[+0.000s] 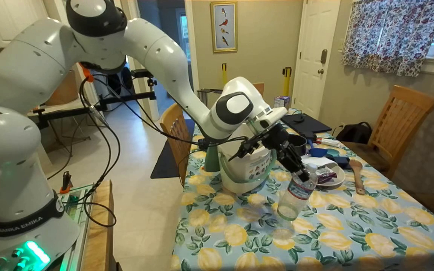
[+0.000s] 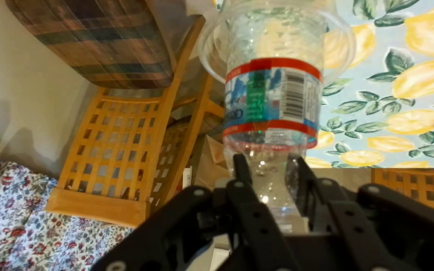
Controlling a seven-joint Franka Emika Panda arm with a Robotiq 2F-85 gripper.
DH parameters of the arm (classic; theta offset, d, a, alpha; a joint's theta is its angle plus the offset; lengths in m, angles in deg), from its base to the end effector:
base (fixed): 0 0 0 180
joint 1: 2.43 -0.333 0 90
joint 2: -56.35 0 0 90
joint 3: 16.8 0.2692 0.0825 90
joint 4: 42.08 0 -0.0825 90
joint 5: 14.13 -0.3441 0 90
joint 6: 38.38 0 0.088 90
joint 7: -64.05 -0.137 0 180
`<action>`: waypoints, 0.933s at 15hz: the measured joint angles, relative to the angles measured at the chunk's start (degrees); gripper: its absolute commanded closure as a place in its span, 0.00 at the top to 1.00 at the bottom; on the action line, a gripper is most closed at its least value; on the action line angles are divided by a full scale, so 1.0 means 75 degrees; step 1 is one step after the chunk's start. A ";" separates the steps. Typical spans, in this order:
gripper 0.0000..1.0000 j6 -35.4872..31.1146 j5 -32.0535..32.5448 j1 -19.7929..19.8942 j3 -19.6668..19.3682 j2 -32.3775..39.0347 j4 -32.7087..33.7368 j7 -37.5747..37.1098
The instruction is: Take the water bottle and cup out of the basket.
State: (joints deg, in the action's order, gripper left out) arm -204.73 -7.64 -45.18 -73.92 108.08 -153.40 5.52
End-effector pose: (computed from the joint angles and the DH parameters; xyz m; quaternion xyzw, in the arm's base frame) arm 0.6102 -0.1127 0.2079 0.8462 -0.3563 0.3066 0.2510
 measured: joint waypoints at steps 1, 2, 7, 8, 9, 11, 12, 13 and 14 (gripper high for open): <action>0.08 -0.0001 -0.0017 0.0002 0.0040 0.0087 0.0051 -0.0071; 0.08 -0.0005 -0.0040 0.0003 0.0073 0.0162 0.0097 -0.0133; 0.08 -0.0020 -0.0104 -0.0004 0.0104 0.0435 0.0268 -0.0433; 0.08 -0.0021 -0.0105 -0.0004 0.0103 0.0471 0.0297 -0.0485; 0.08 -0.0021 -0.0105 -0.0005 0.0100 0.0501 0.0322 -0.0548; 0.08 -0.0021 -0.0105 -0.0004 0.0063 0.0568 0.0374 -0.0644; 0.08 -0.0021 -0.0105 -0.0004 0.0031 0.0605 0.0394 -0.0676; 0.08 -0.0021 -0.0105 -0.0001 -0.0005 0.0640 0.0407 -0.0697; 0.08 -0.0021 -0.0105 0.0004 -0.0047 0.0673 0.0417 -0.0714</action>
State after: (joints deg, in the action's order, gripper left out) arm -204.89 -8.43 -45.15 -74.27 113.12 -150.27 0.17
